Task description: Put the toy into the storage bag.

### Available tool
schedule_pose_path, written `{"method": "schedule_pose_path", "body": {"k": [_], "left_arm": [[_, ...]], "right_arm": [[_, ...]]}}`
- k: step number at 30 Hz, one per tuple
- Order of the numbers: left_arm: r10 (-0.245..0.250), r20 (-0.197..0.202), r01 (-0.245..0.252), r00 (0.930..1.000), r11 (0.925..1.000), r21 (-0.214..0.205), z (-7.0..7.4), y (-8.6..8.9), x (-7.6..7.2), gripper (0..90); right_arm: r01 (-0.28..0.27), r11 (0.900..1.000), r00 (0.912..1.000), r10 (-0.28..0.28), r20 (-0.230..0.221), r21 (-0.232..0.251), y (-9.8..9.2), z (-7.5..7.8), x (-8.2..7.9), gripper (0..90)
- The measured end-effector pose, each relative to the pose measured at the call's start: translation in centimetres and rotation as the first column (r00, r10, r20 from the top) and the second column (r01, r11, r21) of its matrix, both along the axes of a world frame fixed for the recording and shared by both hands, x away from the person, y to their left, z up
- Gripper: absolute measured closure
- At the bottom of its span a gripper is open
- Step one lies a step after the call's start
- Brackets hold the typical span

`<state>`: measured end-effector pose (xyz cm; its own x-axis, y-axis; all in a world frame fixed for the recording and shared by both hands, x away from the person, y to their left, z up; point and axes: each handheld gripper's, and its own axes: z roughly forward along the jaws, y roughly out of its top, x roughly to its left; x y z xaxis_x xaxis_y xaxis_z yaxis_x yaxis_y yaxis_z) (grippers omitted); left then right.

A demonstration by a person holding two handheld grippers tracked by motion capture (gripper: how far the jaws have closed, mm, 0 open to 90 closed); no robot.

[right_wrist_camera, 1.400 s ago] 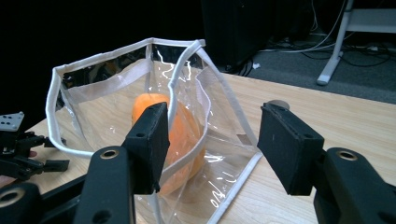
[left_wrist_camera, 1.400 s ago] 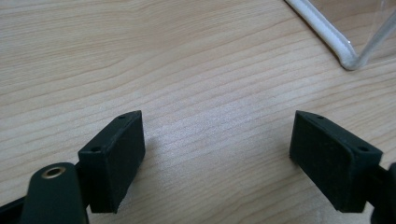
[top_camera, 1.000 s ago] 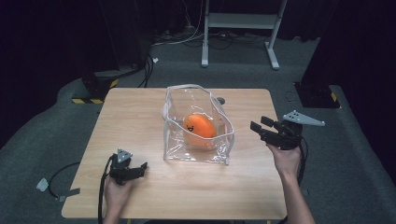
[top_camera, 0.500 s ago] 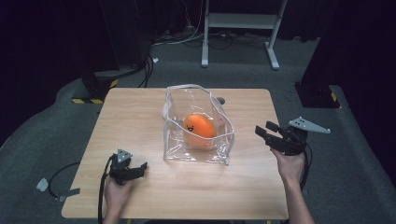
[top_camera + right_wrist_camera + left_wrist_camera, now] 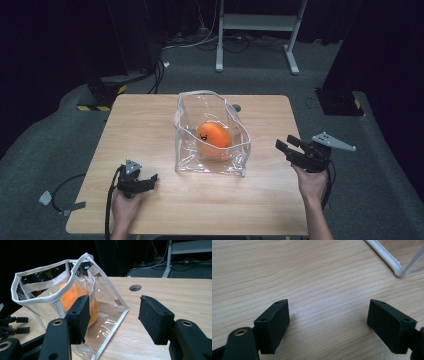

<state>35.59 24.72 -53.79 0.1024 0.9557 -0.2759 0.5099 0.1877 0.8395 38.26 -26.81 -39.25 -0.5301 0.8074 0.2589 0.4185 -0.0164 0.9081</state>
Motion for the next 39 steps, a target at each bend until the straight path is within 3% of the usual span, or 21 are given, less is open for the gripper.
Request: {"method": "schedule_pose_path", "body": {"k": [39], "left_arm": [[0.0,-0.001,0.0,1.0,1.0,0.0,0.0,0.0,0.0,18.2]], "right_arm": [[0.038,0.9993,0.9976,-0.037,-0.058,0.004,-0.3,-4.7,-0.1,41.6]]}}
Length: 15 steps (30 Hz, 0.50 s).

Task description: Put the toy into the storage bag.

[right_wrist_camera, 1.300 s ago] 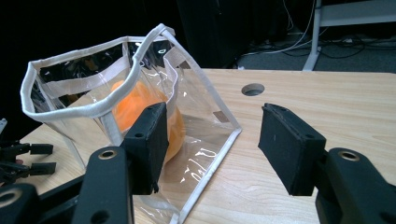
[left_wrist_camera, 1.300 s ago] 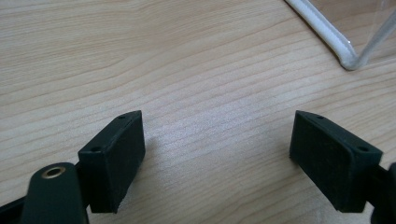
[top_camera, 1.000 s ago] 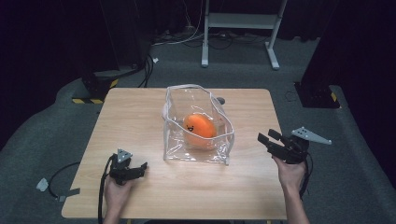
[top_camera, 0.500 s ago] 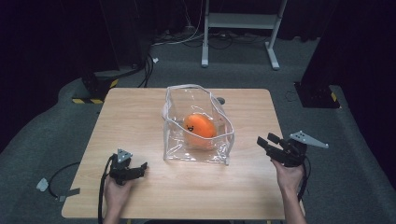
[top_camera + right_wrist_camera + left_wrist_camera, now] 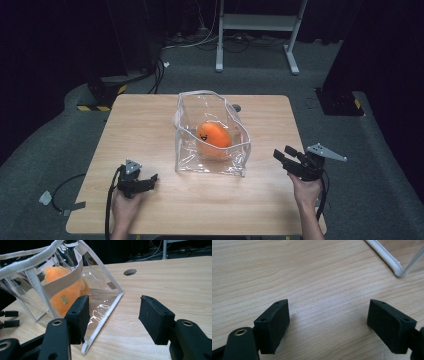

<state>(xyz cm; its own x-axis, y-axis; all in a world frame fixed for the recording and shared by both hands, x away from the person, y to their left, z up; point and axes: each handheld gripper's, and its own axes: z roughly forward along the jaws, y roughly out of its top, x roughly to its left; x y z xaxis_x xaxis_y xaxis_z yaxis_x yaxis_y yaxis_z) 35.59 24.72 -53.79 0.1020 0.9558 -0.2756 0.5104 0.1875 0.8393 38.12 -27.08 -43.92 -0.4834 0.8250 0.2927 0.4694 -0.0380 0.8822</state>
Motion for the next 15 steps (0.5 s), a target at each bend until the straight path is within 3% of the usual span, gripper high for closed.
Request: {"method": "schedule_pose_path", "body": {"k": [15], "left_arm": [[0.004,0.003,-0.004,1.0,1.0,-0.004,0.0,0.0,0.0,18.3]], "right_arm": [[0.008,0.9998,0.9996,-0.009,-0.026,-0.02,0.3,-1.3,0.3,41.4]]}}
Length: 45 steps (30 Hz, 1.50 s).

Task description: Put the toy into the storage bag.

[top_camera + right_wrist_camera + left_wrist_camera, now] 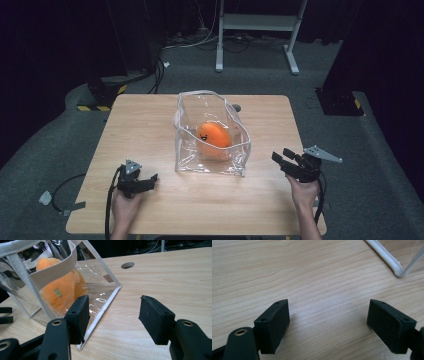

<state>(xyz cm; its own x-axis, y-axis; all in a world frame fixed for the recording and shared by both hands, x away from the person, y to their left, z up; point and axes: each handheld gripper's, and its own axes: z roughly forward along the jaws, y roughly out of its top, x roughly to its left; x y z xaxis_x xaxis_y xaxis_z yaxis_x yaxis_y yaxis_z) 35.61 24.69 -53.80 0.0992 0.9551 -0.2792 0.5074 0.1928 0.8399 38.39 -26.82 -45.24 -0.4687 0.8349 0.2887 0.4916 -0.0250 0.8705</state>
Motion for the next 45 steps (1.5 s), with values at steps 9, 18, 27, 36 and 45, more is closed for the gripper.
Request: {"method": "schedule_pose_path", "body": {"k": [9,18,27,36,45], "left_arm": [[-0.001,0.0,0.001,1.0,1.0,0.001,0.0,0.0,0.0,18.3],[-0.001,-0.001,0.001,1.0,1.0,0.001,0.0,0.0,0.0,18.3],[-0.002,-0.002,0.002,1.0,1.0,0.003,0.0,0.0,0.0,18.3],[-0.002,-0.002,0.002,1.0,1.0,0.003,0.0,0.0,0.0,18.3],[-0.002,-0.002,0.002,1.0,1.0,0.002,0.0,0.0,0.0,18.3]], "right_arm": [[0.001,0.9999,0.9998,-0.001,-0.019,-0.011,0.5,-0.6,0.3,41.3],[-0.001,0.9996,0.9994,0.0,-0.036,-0.03,1.0,-1.5,0.6,41.2],[0.003,0.9988,0.9983,-0.006,-0.057,-0.05,1.5,-2.6,1.0,41.2],[0.01,0.9972,0.9971,-0.016,-0.074,-0.074,1.7,-3.1,1.4,41.1],[0.009,0.9948,0.9952,-0.019,-0.096,-0.102,2.2,-3.7,1.8,40.9]]}}
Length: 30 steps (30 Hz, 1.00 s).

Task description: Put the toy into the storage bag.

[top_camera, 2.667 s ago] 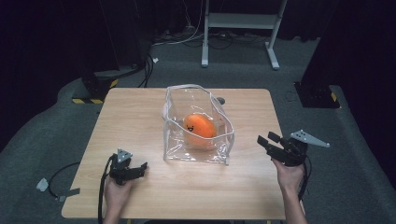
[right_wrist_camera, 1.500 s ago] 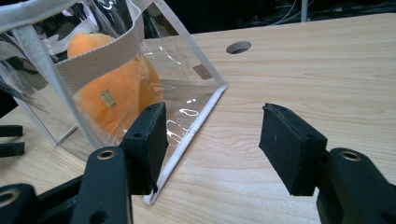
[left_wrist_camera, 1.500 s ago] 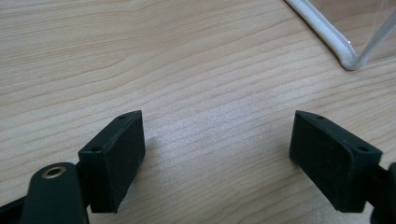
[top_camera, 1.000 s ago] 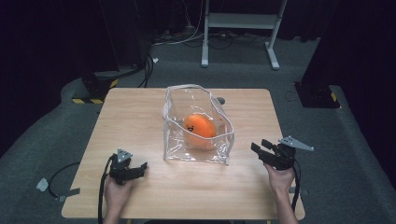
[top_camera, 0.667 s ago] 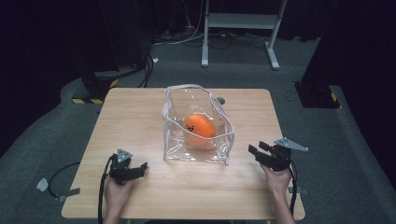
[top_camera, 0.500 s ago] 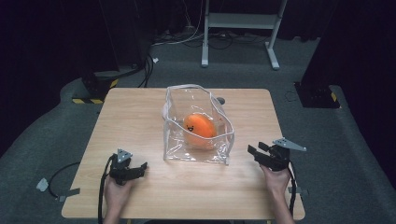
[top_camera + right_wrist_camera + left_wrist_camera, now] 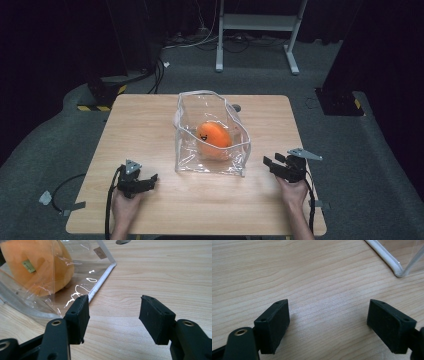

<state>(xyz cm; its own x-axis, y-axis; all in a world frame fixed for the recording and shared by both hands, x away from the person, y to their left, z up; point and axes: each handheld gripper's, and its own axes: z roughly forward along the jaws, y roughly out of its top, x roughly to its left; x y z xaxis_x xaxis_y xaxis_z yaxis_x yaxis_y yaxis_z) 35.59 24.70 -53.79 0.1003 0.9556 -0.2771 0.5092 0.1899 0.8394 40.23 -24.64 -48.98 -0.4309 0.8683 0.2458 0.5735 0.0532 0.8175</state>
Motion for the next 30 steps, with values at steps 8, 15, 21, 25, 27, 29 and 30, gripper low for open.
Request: {"method": "schedule_pose_path", "body": {"k": [8,15,21,25,27,29,30], "left_arm": [[0.001,0.0,-0.001,1.0,1.0,-0.001,0.0,0.0,0.0,18.3],[-0.001,-0.001,0.001,1.0,1.0,0.002,0.0,0.0,0.0,18.3],[-0.001,-0.001,0.001,1.0,1.0,0.002,0.0,0.0,0.0,18.3],[-0.002,-0.001,0.002,1.0,1.0,0.002,0.0,0.0,0.0,18.3],[-0.002,-0.001,0.002,1.0,1.0,0.003,0.0,0.0,0.0,18.3],[-0.002,-0.001,0.002,1.0,1.0,0.002,0.0,0.0,0.0,18.3],[-0.001,-0.001,0.001,1.0,1.0,0.002,0.0,0.0,0.0,18.3]], "right_arm": [[0.0,0.9997,0.9998,0.0,-0.019,-0.025,0.4,-0.6,0.2,40.3],[0.001,0.9979,0.9993,-0.004,-0.038,-0.065,0.8,-1.3,0.5,39.3],[0.006,0.996,0.9985,-0.01,-0.053,-0.089,1.1,-1.8,0.7,38.3],[0.009,0.9948,0.9982,-0.015,-0.058,-0.101,1.3,-2.1,0.8,37.8],[0.011,0.9937,0.9983,-0.017,-0.057,-0.112,1.4,-2.1,0.8,37.7],[0.01,0.9926,0.9984,-0.017,-0.054,-0.121,1.5,-2.2,0.8,37.5],[0.011,0.9923,0.9981,-0.018,-0.058,-0.123,1.5,-2.2,0.8,37.4]]}}
